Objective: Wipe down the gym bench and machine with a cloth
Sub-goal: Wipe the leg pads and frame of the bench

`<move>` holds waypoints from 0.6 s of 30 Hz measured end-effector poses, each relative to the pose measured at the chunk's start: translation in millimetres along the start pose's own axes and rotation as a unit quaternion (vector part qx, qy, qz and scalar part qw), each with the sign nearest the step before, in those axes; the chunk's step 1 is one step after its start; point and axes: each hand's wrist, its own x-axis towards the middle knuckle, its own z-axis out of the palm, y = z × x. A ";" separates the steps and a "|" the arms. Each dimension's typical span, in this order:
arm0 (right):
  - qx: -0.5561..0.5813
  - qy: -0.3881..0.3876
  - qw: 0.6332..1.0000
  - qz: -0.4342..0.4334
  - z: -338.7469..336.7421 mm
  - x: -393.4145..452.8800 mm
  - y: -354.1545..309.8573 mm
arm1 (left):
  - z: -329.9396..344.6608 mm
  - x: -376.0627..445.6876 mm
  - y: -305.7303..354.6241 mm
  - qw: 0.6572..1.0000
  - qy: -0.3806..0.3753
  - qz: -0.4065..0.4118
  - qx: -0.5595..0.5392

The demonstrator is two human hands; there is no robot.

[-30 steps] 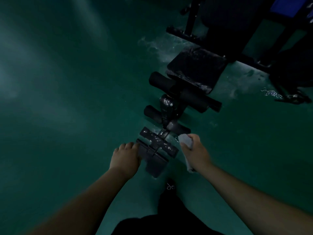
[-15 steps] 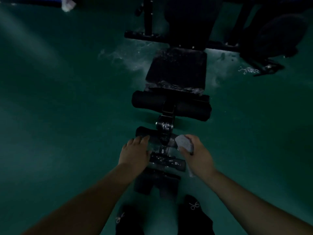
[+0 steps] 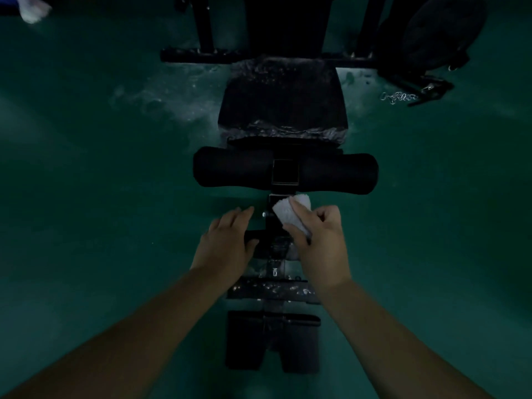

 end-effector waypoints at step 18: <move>0.004 0.055 0.981 -0.189 12.9 -20.4 40.8 | 7.6 36.6 -12.2 0.984 0.004 0.151 -0.089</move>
